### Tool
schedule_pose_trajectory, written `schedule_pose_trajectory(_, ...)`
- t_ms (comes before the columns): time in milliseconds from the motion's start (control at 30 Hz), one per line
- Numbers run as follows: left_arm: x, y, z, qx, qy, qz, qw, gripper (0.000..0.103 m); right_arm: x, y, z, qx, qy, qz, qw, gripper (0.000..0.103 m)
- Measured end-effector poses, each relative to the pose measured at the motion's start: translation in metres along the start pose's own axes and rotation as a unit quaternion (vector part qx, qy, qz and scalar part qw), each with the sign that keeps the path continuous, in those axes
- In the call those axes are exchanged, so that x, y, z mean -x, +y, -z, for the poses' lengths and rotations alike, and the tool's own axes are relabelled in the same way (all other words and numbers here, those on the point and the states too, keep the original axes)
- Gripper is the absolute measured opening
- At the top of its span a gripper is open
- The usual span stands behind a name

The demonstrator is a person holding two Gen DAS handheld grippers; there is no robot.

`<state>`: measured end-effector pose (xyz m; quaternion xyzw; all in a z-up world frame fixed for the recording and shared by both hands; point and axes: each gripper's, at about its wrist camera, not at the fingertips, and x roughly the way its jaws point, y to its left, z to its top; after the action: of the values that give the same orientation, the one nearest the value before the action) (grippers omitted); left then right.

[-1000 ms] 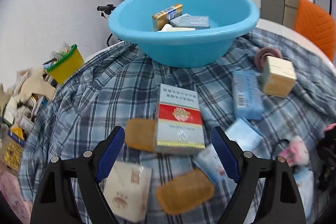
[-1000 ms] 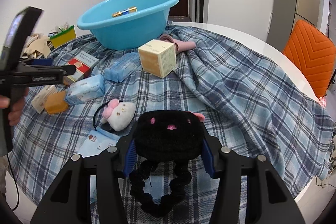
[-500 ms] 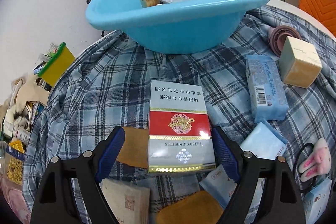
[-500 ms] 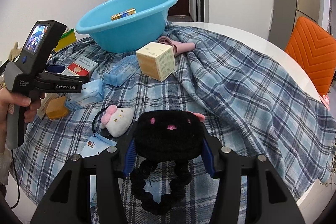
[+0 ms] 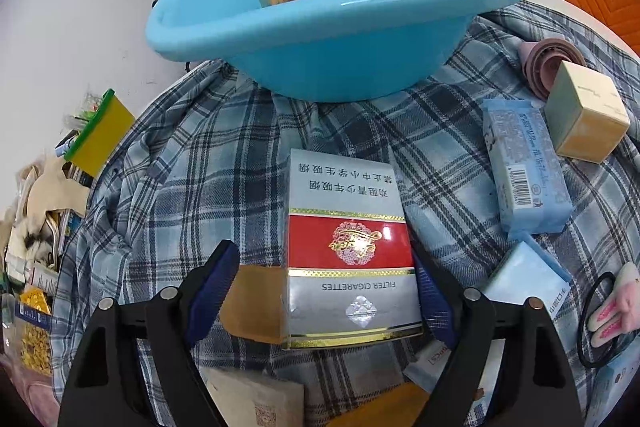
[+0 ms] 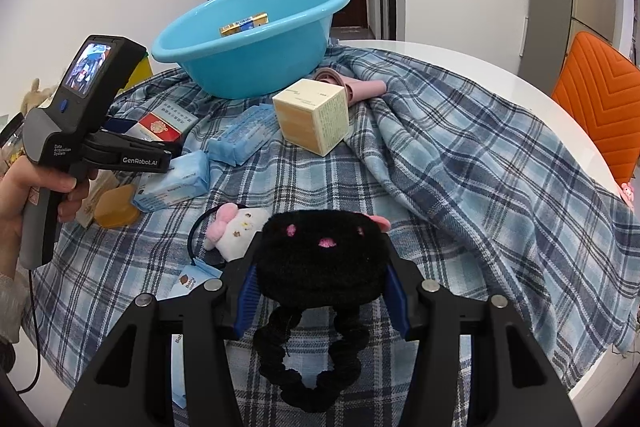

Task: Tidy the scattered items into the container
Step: 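Grasp the red-and-white cigarette box with the left gripper while the right gripper holds the plush toy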

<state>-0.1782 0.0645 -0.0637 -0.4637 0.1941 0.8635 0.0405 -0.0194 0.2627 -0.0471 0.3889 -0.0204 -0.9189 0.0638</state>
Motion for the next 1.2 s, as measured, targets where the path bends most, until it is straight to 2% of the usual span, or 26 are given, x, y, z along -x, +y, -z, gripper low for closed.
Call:
schedule_pose_trajectory(33,0.002,0.0,0.001,0.002,-0.003,0.0,1.0,0.061,0.0,-0.001,0.001,-0.001,0.0,0.001,1.0,0.051)
schedule_pose_trajectory(100,0.01,0.002,0.003,0.013,-0.023,0.0,0.9996,0.06,0.001,-0.003,0.001,-0.003,0.001,0.002,1.0,0.051)
schedule_pose_trajectory(267,0.047,0.008,0.012,0.049,-0.076,0.032,0.9954,0.06,0.003,-0.007,0.003,-0.011,0.002,0.004,1.0,0.051)
schedule_pose_trajectory(533,0.091,0.01,0.038,0.094,-0.1,0.105,0.9849,0.06,0.009,0.0,0.001,-0.007,-0.007,-0.005,1.0,0.051)
schedule_pose_trajectory(600,0.099,0.008,0.047,0.106,-0.114,0.104,0.9823,0.06,0.011,0.002,0.0,-0.005,-0.008,-0.008,1.0,0.051)
schedule_pose_trajectory(700,0.109,0.004,0.058,0.108,-0.135,0.083,0.9814,0.06,0.014,0.006,0.0,-0.002,-0.011,-0.01,1.0,0.051)
schedule_pose_trajectory(933,0.104,0.004,0.083,0.136,-0.114,0.095,0.9795,0.06,0.02,0.017,-0.001,0.006,-0.017,-0.021,1.0,0.051)
schedule_pose_trajectory(1200,0.092,-0.005,0.109,0.138,-0.082,0.11,0.9809,0.06,0.018,0.031,0.004,0.018,-0.01,-0.032,0.999,0.051)
